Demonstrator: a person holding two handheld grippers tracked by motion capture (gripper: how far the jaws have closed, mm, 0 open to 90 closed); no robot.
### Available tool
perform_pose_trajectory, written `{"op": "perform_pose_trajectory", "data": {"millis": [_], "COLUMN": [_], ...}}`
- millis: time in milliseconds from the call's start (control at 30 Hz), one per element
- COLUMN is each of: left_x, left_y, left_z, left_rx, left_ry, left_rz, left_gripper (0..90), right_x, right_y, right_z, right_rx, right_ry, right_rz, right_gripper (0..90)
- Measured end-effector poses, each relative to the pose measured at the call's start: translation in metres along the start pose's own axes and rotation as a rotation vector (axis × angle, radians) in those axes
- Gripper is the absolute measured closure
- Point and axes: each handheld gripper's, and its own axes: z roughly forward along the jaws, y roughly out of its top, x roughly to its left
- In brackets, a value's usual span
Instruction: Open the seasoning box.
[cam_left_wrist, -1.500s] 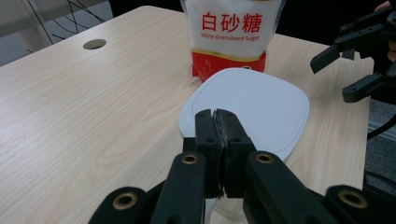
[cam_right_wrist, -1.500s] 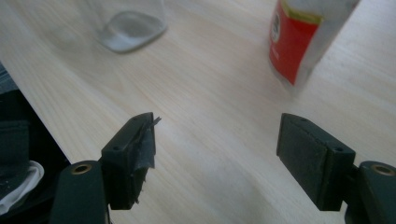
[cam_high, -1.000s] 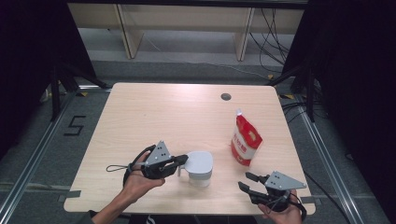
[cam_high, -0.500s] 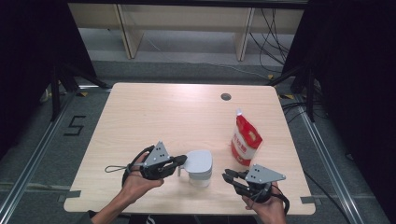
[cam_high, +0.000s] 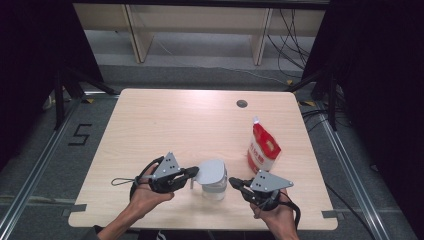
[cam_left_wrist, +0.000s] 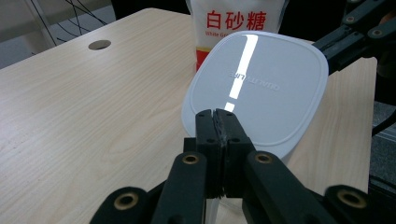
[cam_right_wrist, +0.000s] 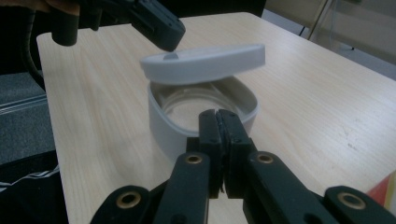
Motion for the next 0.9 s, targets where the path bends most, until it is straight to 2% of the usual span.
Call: {"op": "perform_pose_trajectory", "data": {"millis": [67,133,200,267,300,333,367,400,467,600,667,700,767,833,867,900], "left_x": [0.000,-0.001,0.000,0.002,0.002,0.003,0.002,0.002,0.001,0.004,0.005,0.006,0.007,0.008,0.009,0.009], "left_y": [0.000,-0.001,-0.001,0.000,0.000,0.000,-0.001,-0.001,-0.004,-0.016,-0.025,-0.028,-0.038,-0.044,-0.047,-0.050], "left_z": [0.000,0.000,-0.001,-0.002,-0.004,-0.006,-0.007,-0.009,-0.014,-0.021,-0.023,-0.025,-0.027,-0.028,-0.029,-0.030], "left_rx": [0.001,0.001,0.005,0.005,0.009,0.002,0.000,0.004,0.007,0.022,0.028,0.037,0.049,0.046,0.052,0.060], "left_ry": [0.000,0.000,-0.003,-0.017,-0.013,-0.016,-0.023,-0.033,-0.018,0.000,0.006,0.007,0.019,0.018,0.027,0.033], "left_rz": [0.000,-0.019,-0.016,0.003,-0.014,0.005,-0.004,0.013,0.032,0.037,0.001,-0.002,-0.029,-0.038,-0.063,-0.076], "left_gripper": [88.0,87.9,87.3,79.6,79.6,78.3,75.0,71.5,63.7,47.4,42.2,38.5,34.8,32.9,31.6,29.9], "right_x": [0.002,0.002,0.002,0.004,0.004,0.004,0.004,0.005,0.005,0.006,0.008,0.008,0.009,0.010,0.011,0.011], "right_y": [0.003,0.004,0.006,0.009,0.009,0.010,0.012,0.012,0.013,0.016,0.018,0.020,0.023,0.026,0.027,0.028], "right_z": [0.001,0.005,0.007,0.009,0.009,0.010,0.010,0.010,0.011,0.013,0.015,0.015,0.018,0.020,0.020,0.022], "right_rx": [0.021,0.020,0.028,0.028,0.028,0.024,0.023,0.024,0.008,0.016,0.004,0.009,-0.004,-0.002,0.004,0.000], "right_ry": [0.002,0.016,0.014,0.018,0.018,0.022,0.023,0.026,0.008,0.029,0.022,0.029,0.026,0.030,0.027,0.037], "right_rz": [0.023,0.005,0.004,0.003,0.003,-0.005,-0.007,-0.007,0.004,-0.017,-0.012,-0.018,-0.029,-0.029,-0.024,-0.039], "right_gripper": [89.6,89.7,89.6,89.7,89.7,89.6,89.6,89.6,89.6,89.6,89.6,89.6,89.6,89.6,89.6,89.6]}}
